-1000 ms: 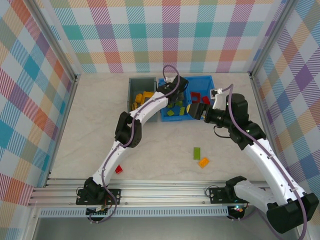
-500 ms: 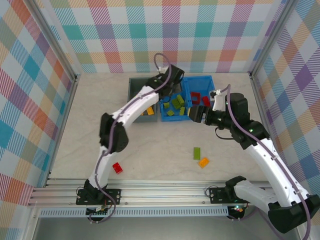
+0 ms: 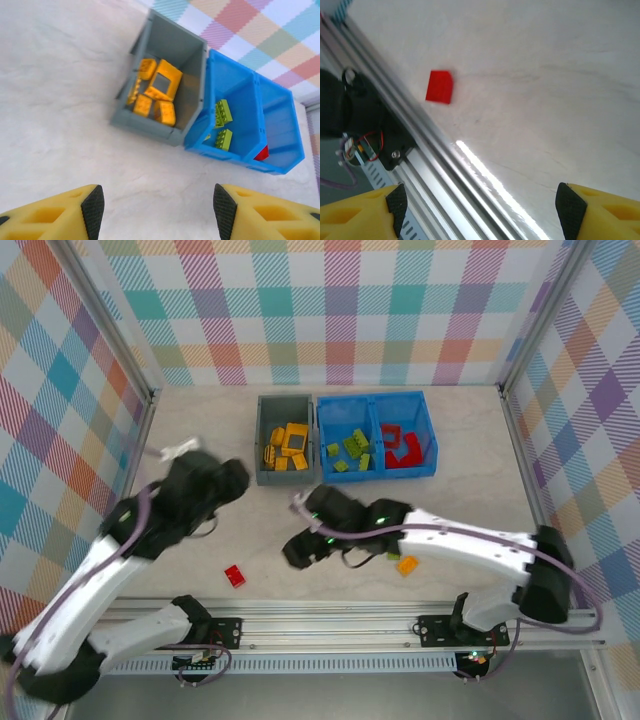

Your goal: Sort the legos into containers by color

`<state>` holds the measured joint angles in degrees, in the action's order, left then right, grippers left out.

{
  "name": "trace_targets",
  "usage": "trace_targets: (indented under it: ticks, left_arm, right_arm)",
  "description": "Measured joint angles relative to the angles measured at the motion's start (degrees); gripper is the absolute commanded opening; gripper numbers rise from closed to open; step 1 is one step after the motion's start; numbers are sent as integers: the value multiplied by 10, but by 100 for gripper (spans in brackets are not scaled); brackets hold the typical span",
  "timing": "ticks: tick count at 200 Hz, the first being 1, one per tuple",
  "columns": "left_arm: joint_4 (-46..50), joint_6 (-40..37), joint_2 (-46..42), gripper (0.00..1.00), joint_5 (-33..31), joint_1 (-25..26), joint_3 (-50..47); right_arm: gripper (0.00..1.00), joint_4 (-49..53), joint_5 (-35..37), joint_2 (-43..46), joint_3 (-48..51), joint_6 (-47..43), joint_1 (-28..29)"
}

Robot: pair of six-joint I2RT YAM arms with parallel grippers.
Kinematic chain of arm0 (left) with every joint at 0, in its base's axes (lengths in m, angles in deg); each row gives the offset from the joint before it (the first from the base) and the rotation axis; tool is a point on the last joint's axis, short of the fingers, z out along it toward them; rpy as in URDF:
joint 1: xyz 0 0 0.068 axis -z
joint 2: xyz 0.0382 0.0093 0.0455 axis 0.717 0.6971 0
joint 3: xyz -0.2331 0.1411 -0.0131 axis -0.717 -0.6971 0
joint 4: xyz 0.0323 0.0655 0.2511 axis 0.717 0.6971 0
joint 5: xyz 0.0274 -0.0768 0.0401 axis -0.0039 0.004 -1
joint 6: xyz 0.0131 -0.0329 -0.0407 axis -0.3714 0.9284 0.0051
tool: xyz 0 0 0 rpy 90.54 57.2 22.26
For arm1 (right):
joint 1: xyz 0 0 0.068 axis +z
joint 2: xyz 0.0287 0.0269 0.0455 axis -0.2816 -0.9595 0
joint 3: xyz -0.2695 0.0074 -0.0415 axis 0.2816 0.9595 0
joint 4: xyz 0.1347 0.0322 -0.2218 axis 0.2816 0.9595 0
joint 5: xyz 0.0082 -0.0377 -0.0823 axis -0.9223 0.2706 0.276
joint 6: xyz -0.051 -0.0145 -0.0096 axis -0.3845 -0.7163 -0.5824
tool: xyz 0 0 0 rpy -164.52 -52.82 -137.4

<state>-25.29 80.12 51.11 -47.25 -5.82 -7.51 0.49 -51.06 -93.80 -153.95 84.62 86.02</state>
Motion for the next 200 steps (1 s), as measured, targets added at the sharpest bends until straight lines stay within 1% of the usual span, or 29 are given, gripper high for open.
trace_targets:
  ticks: [13,29,44,65,93,115,132,169,200]
  left_arm:
    - [54,24,-88,62,-14,0,-11]
    - [118,55,-184,61,-35,0,-13]
    - [168,78,-248,61,-55,0,-16]
    - [215,105,-308,60,-78,0,-30]
    - [231,113,-319,60,-87,0,-37]
    - [224,102,-316,60,-88,0,-37]
    - [221,90,-313,60,-88,0,-31]
    - [211,78,-308,60,-87,0,-22]
    - [208,72,-306,60,-87,0,-22]
  right_arm:
    - [81,-10,12,-64,-36,4,40]
    - [83,-22,25,-140,-90,15,75]
    - [85,-20,35,-216,-155,30,100]
    - [86,-2,48,-308,-245,50,112]
    - [85,49,72,-409,-359,65,110]
    - [83,92,94,-459,-418,67,109]
    - [80,120,113,-490,-460,67,109]
    - [70,164,137,-537,-520,66,107]
    - [58,182,139,-560,-537,68,106]
